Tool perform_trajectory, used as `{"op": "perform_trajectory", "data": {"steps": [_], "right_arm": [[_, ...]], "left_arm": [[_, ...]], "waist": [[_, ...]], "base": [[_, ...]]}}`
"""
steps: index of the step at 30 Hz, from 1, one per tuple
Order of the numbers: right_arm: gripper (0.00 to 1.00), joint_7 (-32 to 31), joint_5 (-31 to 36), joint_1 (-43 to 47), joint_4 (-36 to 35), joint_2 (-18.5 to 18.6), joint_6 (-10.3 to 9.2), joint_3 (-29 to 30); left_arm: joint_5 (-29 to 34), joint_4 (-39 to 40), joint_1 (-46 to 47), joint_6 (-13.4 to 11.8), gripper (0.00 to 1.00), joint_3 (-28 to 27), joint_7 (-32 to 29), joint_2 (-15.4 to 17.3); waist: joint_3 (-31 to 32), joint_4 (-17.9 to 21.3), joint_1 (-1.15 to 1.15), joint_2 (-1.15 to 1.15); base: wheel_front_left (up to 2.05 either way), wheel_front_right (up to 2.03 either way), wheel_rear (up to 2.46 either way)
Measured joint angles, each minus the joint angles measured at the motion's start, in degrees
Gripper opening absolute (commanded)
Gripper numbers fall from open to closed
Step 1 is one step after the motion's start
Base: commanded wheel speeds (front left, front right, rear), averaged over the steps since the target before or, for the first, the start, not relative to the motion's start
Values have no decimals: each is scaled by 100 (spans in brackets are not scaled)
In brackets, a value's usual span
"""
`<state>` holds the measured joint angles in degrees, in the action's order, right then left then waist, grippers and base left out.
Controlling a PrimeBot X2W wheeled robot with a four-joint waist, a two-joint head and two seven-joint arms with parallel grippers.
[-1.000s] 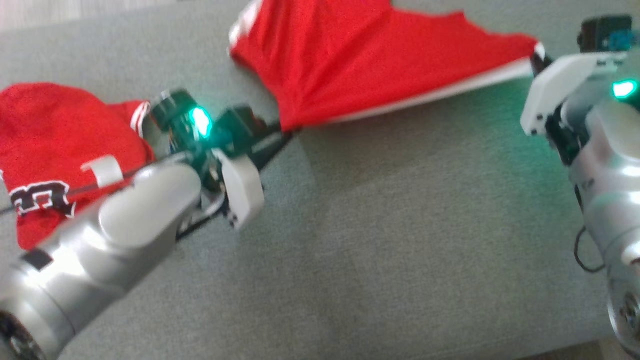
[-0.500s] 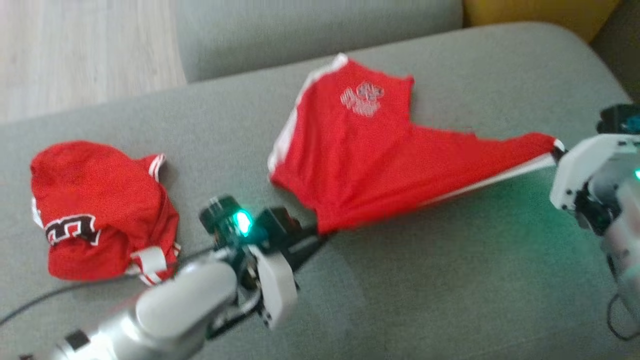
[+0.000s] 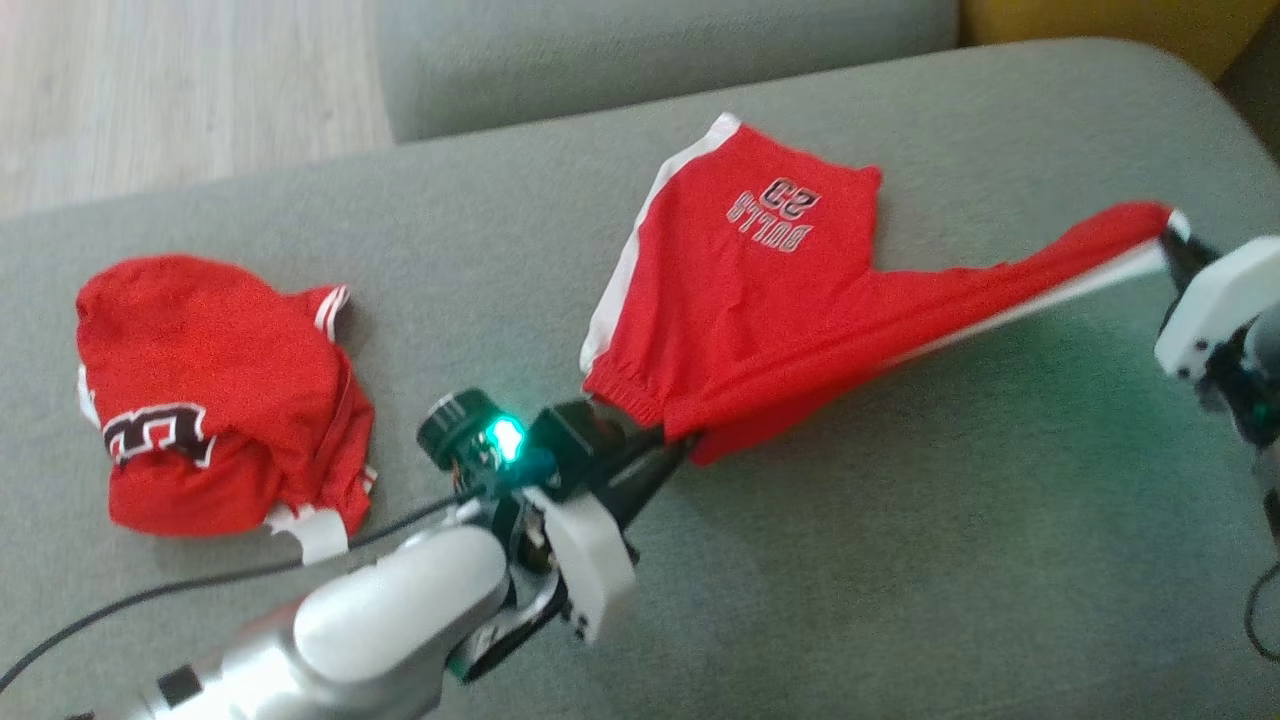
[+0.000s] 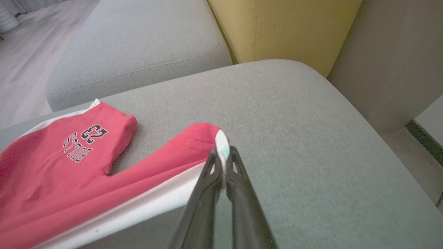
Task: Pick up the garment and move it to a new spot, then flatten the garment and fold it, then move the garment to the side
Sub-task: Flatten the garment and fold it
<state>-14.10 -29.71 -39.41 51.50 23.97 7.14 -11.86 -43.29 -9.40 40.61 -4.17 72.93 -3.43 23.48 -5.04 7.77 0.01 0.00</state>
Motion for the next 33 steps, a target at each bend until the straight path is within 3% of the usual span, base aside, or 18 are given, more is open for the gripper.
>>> {"op": "perform_trajectory", "data": {"steps": [10,19,33], "right_arm": [[0,417,577,-995,-58,-354,-1,676],[0,798,1273,-1750,614,-644,-1,814],[0,1263,1798,-2614,1697,-749,-2,922]], "left_arm": [[0,-339,526,-186,0,-315,98,-256],[13,-553,706,-32,0,-247,98,-531],[100,-891,1023,92,0,-202,201,-947]], "waist": [[-642,-469,0,0],[-1161,-1038,1,0],[-1727,-1674,0,0]], "base": [[0,0,0],[0,0,0],[0,0,0]]}}
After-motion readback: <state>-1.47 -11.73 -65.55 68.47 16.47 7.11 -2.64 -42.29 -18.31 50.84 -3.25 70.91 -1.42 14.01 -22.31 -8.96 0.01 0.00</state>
